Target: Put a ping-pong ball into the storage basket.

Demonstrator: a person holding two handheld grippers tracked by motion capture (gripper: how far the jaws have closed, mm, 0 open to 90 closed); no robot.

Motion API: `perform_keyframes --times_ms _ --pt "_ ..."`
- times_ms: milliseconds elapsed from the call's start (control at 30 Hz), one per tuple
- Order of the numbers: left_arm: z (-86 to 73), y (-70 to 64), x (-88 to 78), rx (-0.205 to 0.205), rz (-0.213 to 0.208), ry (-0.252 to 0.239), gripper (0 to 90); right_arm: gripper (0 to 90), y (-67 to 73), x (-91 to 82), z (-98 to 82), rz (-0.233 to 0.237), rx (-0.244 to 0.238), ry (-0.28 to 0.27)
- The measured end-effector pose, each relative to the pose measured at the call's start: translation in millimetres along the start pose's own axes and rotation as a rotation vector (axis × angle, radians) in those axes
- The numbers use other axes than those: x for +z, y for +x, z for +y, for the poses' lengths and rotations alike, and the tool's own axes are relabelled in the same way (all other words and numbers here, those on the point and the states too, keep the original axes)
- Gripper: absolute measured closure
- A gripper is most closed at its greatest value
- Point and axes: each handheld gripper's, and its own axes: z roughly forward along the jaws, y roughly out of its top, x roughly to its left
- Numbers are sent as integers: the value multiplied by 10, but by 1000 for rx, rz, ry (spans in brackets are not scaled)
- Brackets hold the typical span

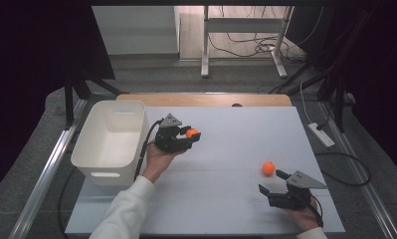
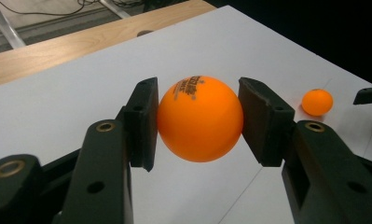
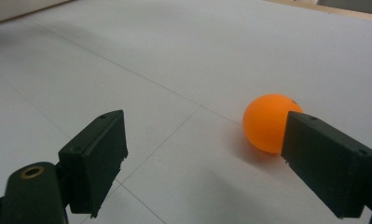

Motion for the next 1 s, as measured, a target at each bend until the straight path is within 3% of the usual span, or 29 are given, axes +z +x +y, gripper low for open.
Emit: perform_keyframes --times_ms 267,333,733,1000 --pt "31 -15 -86 1 2 -20 507 144 4 -3 3 -3 0 -1" --pt "52 -14 -121 -21 -23 -36 507 144 4 -2 4 -4 2 -2" --pt "236 -92 -342 20 -7 -88 507 144 6 -3 7 -4 1 -2" --pt "271 -61 -448 26 16 -103 506 145 8 -7 7 -10 -2 -3"
